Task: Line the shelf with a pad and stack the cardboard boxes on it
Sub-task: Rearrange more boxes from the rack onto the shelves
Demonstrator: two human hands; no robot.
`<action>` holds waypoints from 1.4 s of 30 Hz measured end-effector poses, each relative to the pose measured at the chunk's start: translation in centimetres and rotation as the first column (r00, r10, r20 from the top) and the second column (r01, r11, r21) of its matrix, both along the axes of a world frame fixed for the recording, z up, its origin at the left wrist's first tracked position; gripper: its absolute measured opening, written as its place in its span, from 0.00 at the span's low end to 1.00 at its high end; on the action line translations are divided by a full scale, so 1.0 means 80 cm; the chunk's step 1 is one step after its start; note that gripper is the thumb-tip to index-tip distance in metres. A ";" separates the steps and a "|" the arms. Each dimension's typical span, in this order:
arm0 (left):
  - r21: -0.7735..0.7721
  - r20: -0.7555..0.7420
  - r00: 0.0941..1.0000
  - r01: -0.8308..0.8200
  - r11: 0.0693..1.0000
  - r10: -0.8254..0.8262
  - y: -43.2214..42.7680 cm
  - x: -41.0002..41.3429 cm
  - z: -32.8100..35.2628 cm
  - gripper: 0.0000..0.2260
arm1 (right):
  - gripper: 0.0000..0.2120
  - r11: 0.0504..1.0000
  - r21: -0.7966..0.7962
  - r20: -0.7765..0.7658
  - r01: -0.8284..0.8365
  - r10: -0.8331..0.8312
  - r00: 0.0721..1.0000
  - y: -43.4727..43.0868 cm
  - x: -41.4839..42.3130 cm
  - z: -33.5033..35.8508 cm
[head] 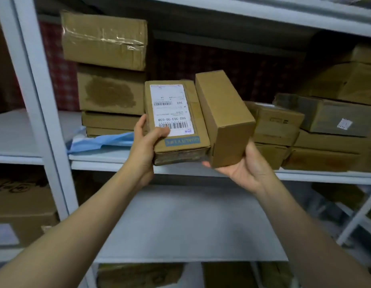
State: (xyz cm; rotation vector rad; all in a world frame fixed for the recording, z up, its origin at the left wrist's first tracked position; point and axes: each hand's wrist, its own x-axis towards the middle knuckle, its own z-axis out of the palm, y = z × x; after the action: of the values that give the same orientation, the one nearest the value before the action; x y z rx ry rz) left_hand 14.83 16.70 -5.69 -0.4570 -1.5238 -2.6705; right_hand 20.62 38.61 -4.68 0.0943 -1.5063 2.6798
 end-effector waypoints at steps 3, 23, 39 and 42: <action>-0.070 0.040 0.999 0.039 0.997 -0.036 -0.021 0.021 -0.028 0.40 | 0.20 0.999 -0.014 0.081 -0.043 0.044 0.996 -0.008 0.023 -0.037; -0.428 0.483 0.875 0.197 0.882 0.039 -0.141 0.063 -0.243 0.41 | 0.20 0.902 0.211 0.548 -0.378 0.210 0.809 -0.097 -0.002 -0.212; -0.352 0.645 0.742 0.079 0.933 0.181 -0.080 -0.060 -0.366 0.26 | 0.24 0.897 -0.048 0.766 -0.439 0.315 0.560 -0.080 -0.161 -0.343; -0.412 0.633 0.745 0.094 0.907 0.210 -0.082 -0.084 -0.381 0.27 | 0.25 0.891 -0.010 0.776 -0.454 0.293 0.558 -0.092 -0.190 -0.365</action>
State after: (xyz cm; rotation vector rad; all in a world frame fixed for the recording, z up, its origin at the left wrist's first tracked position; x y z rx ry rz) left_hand 8.07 10.16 -36.18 0.6460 -2.2505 -2.5602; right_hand 5.38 31.22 -33.85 -0.9632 -2.1722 3.0768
